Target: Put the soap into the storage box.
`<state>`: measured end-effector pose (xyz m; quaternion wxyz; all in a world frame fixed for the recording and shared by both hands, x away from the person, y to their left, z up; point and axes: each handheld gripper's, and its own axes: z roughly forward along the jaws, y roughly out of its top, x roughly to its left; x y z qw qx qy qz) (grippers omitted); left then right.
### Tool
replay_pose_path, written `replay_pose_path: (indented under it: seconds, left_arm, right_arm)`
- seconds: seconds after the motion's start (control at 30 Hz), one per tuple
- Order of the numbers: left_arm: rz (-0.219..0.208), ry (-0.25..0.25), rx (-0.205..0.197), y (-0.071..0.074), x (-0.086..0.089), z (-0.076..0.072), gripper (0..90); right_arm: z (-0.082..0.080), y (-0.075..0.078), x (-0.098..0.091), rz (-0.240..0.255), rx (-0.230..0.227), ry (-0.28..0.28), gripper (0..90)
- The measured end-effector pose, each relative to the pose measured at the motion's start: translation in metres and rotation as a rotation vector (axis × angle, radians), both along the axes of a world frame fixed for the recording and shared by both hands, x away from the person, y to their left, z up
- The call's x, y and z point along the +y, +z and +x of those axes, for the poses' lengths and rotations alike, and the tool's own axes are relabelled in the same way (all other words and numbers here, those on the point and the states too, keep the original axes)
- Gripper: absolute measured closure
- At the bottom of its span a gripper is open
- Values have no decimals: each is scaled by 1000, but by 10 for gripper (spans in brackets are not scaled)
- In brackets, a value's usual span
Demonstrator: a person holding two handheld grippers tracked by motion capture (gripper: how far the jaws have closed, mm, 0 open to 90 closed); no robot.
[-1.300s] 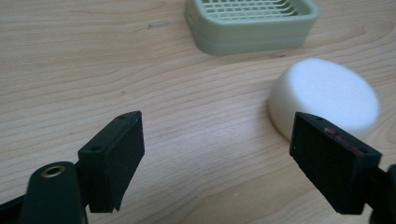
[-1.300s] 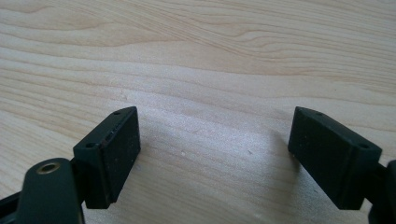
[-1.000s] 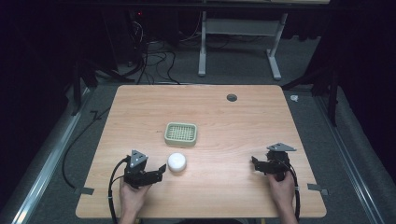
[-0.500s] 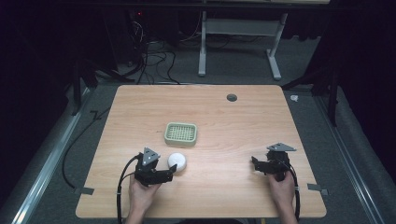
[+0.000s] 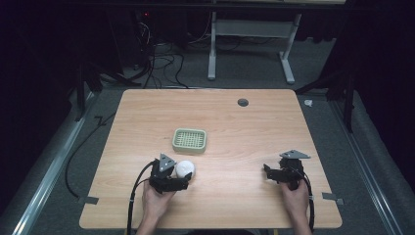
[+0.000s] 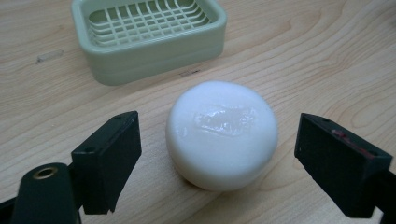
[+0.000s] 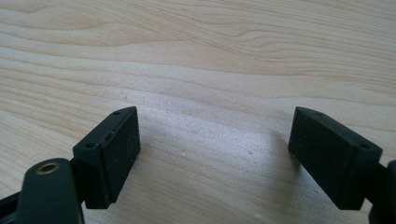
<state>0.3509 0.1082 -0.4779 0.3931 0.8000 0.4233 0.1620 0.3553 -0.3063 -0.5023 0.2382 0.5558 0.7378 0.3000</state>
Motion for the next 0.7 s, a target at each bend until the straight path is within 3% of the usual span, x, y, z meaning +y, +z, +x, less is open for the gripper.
replay_pose_path:
  seconds: [0.33, 0.7]
  left_arm:
    - [27, -21, 42, -13, -13, 9, 154]
    - [65, 2, 32, -21, -21, 13, 186]
  right_arm:
    - [0, 0, 0, 0, 0, 0, 176]
    - [0, 0, 0, 2, 0, -1, 177]
